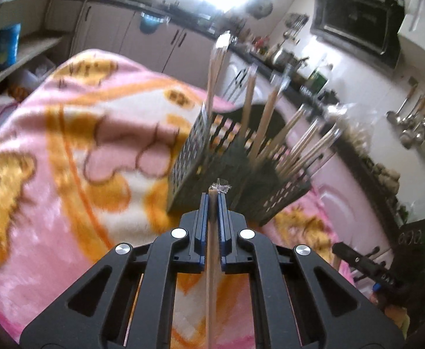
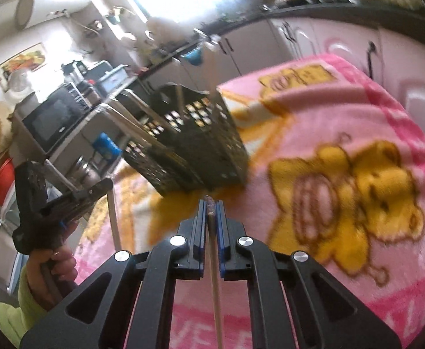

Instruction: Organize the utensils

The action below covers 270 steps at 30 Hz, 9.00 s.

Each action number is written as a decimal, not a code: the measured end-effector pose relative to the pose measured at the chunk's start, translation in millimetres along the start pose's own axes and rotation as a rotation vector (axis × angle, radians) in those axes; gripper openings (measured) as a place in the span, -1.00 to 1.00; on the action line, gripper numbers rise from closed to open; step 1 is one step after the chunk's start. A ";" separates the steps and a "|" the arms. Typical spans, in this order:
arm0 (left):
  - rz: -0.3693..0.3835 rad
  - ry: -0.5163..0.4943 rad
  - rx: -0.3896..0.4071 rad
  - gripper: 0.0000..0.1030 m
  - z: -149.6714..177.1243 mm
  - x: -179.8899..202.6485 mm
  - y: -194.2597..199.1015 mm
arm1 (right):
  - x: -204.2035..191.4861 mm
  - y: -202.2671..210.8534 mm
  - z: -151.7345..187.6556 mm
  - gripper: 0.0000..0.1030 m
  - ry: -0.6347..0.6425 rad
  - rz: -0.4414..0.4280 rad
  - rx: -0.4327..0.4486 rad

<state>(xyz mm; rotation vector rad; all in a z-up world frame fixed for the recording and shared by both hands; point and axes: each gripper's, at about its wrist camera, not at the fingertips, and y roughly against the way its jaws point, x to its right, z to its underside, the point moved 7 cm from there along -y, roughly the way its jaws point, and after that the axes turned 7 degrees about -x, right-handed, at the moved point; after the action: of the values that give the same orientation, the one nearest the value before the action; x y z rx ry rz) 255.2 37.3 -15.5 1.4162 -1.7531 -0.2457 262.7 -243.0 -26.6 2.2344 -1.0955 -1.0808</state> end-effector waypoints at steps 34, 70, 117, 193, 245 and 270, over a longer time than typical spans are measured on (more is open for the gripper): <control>0.044 -0.176 0.281 -0.97 -134.8 78.1 62.6 | -55.6 54.7 -149.4 -0.88 0.123 -0.022 0.389; -0.049 -0.086 0.468 -0.95 -190.7 53.0 79.4 | -39.7 16.1 -214.2 -0.88 0.151 0.088 0.574; -0.116 -0.162 0.182 -0.95 -106.2 39.8 -39.4 | -10.7 -33.3 -131.9 -0.46 0.111 0.064 0.486; -0.187 -0.197 0.121 0.78 98.6 6.7 17.8 | -27.7 0.0 72.0 0.87 0.215 0.288 0.370; -0.235 -0.246 0.283 0.78 99.1 14.7 37.1 | -38.2 14.5 86.5 0.88 0.265 0.323 0.490; -0.235 -0.244 0.282 0.78 99.4 13.8 36.8 | -38.6 15.3 88.4 0.88 0.259 0.322 0.486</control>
<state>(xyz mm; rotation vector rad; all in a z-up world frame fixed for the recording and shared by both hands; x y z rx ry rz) 159.1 3.8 -48.0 1.8663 -1.8705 -0.3166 170.4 -224.3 -52.6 2.3415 -1.6591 -0.4063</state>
